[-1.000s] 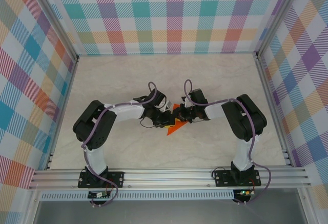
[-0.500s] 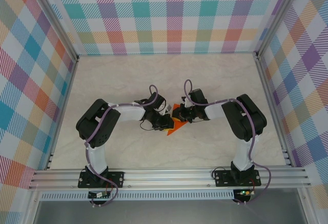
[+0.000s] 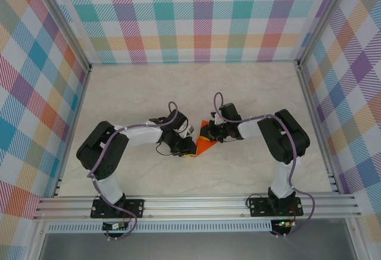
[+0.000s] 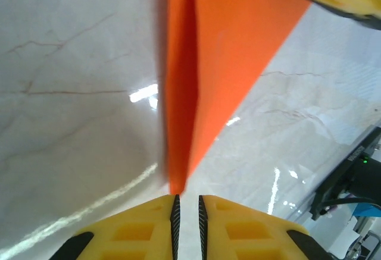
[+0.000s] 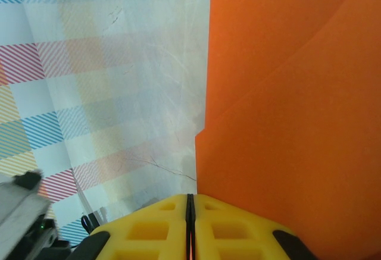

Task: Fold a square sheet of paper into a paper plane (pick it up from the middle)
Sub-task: Fourth fold the wing at the center of the table.

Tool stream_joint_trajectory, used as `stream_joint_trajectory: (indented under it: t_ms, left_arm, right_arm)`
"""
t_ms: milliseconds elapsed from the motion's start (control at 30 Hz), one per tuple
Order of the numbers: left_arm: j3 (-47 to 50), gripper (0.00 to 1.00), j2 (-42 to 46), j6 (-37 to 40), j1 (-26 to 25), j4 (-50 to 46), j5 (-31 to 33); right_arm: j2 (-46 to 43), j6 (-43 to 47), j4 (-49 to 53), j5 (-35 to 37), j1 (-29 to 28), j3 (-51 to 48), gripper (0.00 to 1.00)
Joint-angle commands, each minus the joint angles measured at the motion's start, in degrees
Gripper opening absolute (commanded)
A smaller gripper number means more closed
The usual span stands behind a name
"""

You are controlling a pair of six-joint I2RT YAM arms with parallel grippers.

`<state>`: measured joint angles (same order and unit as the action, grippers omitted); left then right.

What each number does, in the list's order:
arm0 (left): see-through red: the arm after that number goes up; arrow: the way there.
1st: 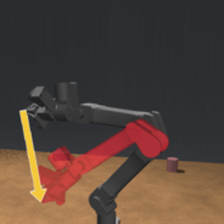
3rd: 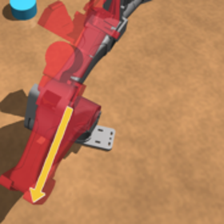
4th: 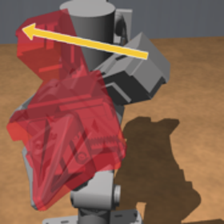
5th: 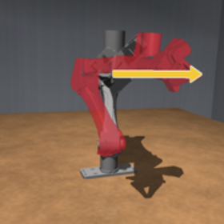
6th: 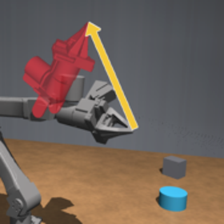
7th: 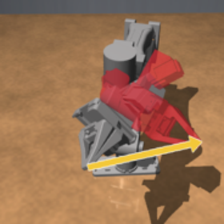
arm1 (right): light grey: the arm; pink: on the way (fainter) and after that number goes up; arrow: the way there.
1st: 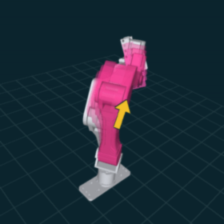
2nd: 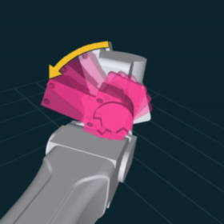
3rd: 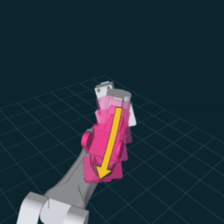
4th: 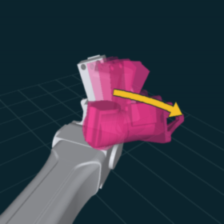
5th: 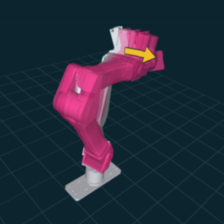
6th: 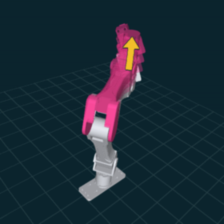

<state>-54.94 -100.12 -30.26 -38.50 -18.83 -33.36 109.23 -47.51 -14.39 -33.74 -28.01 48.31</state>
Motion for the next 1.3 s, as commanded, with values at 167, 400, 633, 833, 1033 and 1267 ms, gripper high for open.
stream_joint_trajectory:
  t_ms: [167,400,633,833,1033,1267]
  left_arm:
    - [-3.69,0.19,-0.07,-3.21,-0.24,4.64,-4.56]
    - [-3.44,0.20,-6.20,-4.19,-0.21,8.08,-7.14]
    - [0.35,0.19,-7.55,-1.73,-0.17,3.60,-4.18]
    - [4.50,0.19,-5.51,0.66,-0.13,-1.16,-2.73]
    - [7.58,0.18,-2.83,1.02,-0.07,-2.13,-1.76]
    - [8.89,0.18,4.78,-0.71,-0.08,2.38,-2.57]
  right_arm:
    - [3.63,1.63,7.80,8.25,0.41,-2.99,0.11]
    - [3.84,1.45,7.55,8.25,0.39,-2.99,0.11]
    - [3.97,1.54,7.66,8.52,0.41,-3.41,0.11]
    - [4.06,1.88,8.17,8.78,0.41,-3.27,0.11]
    - [4.08,1.80,8.22,8.91,0.41,-3.18,0.11]
    - [4.06,1.72,7.90,8.60,0.39,-3.13,0.12]
